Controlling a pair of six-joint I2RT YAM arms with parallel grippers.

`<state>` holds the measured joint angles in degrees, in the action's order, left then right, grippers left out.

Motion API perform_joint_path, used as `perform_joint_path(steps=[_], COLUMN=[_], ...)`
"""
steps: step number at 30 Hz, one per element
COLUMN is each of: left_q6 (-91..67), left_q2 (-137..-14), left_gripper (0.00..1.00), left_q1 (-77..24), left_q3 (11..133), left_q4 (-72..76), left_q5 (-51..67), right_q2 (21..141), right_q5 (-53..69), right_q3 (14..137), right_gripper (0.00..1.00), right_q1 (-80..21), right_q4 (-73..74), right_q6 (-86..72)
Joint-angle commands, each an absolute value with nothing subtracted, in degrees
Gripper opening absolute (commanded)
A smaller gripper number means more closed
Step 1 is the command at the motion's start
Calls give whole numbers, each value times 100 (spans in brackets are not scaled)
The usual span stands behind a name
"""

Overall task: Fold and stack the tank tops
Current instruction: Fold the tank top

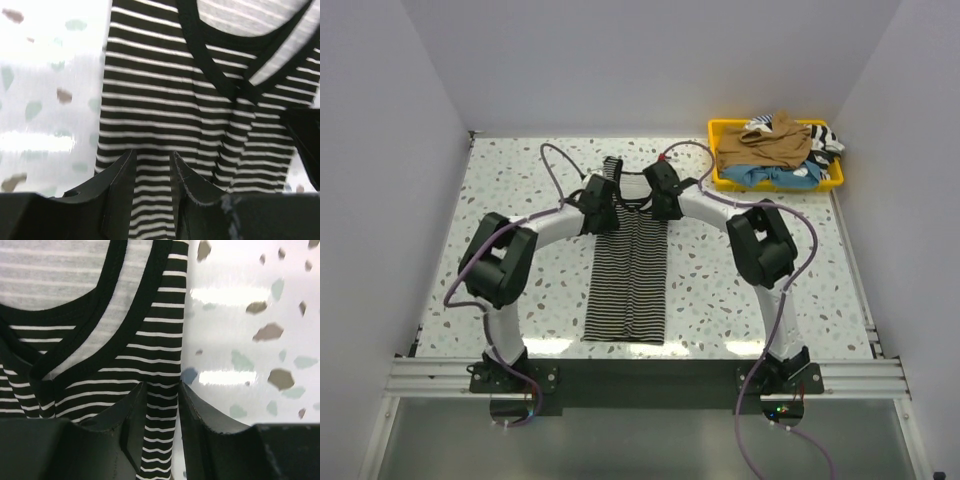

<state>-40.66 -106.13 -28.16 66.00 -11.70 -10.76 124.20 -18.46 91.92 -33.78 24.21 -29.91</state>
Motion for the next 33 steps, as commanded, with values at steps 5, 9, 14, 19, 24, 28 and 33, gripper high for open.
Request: perform_joint_path(steps=[5,9,14,19,24,28,33], left_q6=[-3858,-3867,-3858,-3779,-4060,-4780,-4826], left_q2=[-11847,-12435,-12770,-12043,-10263,-8564,-6518], left_gripper=[37,37,38,44,51,60,66], left_q1=[-2294,-2136,-2039,-1951,-1960,-1969,-2083], left_q3=[7952,8691,9578,9589,8230,5774,3966], left_q4=[-967,-993,-1107,-959,-1291,-1450,-1705], left_q5=[-616,-414,-123,-26,-570,-1248,-1249], right_q2=[13234,13578,13799,13308,12009,10268,9081], right_q5=[-1741,-1486,-1406,-1555,-1564,-1679,-1628], right_q3=[10492,11319,12328,12665,10912,8636,6076], right_gripper=[36,42,55,70,70,69,69], right_q1=[-3050,-2892,-2690,-2619,-2838,-3418,-4403], right_q4=[2934,2979,3198,3444,3253,2710,2207], right_q6=[-2487,-2295,-2118,-1951,-2372,-2873,-3927])
